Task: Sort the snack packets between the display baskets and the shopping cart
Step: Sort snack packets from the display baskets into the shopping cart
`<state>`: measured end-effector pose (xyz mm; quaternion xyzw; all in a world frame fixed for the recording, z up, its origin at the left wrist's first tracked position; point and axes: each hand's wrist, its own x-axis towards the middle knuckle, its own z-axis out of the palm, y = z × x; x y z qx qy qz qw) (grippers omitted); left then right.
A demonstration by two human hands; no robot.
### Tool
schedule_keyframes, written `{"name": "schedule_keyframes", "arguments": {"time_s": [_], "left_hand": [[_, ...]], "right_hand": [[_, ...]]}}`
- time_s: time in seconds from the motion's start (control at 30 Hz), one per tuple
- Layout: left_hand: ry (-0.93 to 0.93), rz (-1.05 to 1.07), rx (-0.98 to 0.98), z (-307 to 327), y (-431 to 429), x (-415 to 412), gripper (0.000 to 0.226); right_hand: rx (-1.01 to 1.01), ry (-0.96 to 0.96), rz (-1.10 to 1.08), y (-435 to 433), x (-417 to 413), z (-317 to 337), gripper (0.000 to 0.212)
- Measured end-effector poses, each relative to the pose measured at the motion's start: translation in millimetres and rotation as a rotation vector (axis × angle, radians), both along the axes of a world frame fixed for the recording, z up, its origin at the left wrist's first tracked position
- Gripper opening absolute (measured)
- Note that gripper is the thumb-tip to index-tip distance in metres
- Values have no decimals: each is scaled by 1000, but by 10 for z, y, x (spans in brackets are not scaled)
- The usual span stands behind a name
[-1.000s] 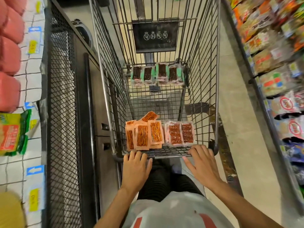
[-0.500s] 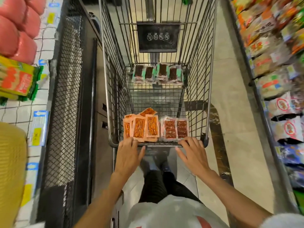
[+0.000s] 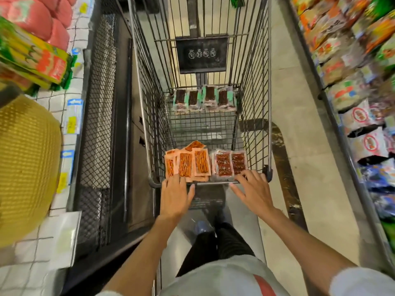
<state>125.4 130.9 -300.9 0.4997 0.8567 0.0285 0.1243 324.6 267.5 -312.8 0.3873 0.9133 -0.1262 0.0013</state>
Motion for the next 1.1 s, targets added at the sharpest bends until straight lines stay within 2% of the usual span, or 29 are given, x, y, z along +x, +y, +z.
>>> {"name": "schedule_keyframes", "arguments": {"time_s": [0.17, 0.63, 0.83, 1.1], "left_hand": [[-6, -5, 47, 11, -365, 249, 28], [-14, -54, -231, 49, -1165, 996, 47], [-64, -35, -208, 81, -1485, 1221, 46], [-32, -40, -220, 111, -1806, 1447, 50]], "right_hand": [[-54, -7, -18, -350, 242, -5, 31], [-49, -66, 12, -1165, 1037, -21, 32], [-65, -108, 9, -1475, 1245, 46, 35], [-79, -142, 16, -1782, 1450, 86, 35]]}}
